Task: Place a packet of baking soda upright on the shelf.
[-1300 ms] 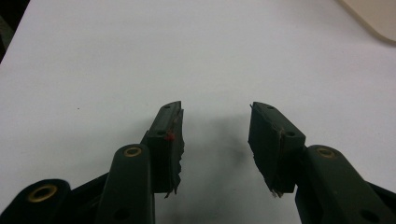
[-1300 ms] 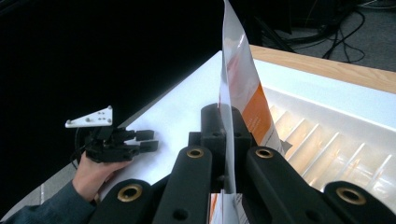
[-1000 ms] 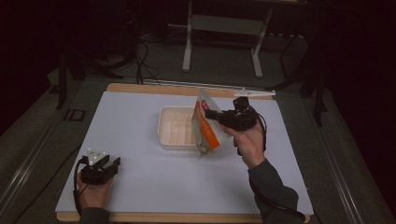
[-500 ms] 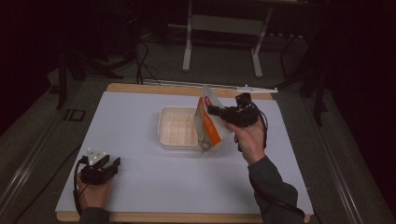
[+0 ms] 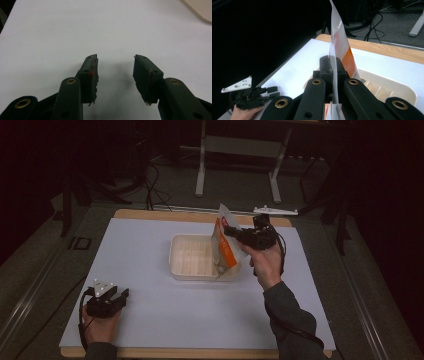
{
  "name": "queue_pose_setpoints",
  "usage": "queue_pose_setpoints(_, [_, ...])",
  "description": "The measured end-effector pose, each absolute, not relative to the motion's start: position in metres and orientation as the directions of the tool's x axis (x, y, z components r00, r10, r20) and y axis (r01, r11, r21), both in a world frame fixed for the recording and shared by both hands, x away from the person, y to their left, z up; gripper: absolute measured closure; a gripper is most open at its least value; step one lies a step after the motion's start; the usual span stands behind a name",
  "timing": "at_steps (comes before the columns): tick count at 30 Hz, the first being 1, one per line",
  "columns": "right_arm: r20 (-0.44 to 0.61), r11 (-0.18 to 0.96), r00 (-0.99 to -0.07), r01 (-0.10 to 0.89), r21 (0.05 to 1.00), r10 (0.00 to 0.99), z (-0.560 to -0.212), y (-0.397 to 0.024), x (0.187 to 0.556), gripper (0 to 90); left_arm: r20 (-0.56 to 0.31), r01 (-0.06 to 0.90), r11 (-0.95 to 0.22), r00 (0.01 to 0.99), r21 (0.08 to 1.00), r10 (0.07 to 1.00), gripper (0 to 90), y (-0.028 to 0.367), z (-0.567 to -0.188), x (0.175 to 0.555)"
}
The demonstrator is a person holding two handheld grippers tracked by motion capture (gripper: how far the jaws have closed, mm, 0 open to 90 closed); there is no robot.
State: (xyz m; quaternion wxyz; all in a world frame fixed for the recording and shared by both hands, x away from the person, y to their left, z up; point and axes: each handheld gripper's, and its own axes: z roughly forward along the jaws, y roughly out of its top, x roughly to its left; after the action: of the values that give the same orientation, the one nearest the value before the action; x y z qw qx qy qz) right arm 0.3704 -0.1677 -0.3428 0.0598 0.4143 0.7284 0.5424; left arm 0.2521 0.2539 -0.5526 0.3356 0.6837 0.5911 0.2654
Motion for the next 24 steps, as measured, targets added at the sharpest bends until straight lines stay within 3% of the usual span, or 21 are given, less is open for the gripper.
queue_pose_setpoints(24, [0.312, 0.043, -0.586, 0.512, 0.858, 0.748, -0.357, -0.157, 0.386, 90.0, -0.032, 0.63, -0.079, 0.163, 0.773, 0.986, 54.5, 0.254, -0.553, 0.252])
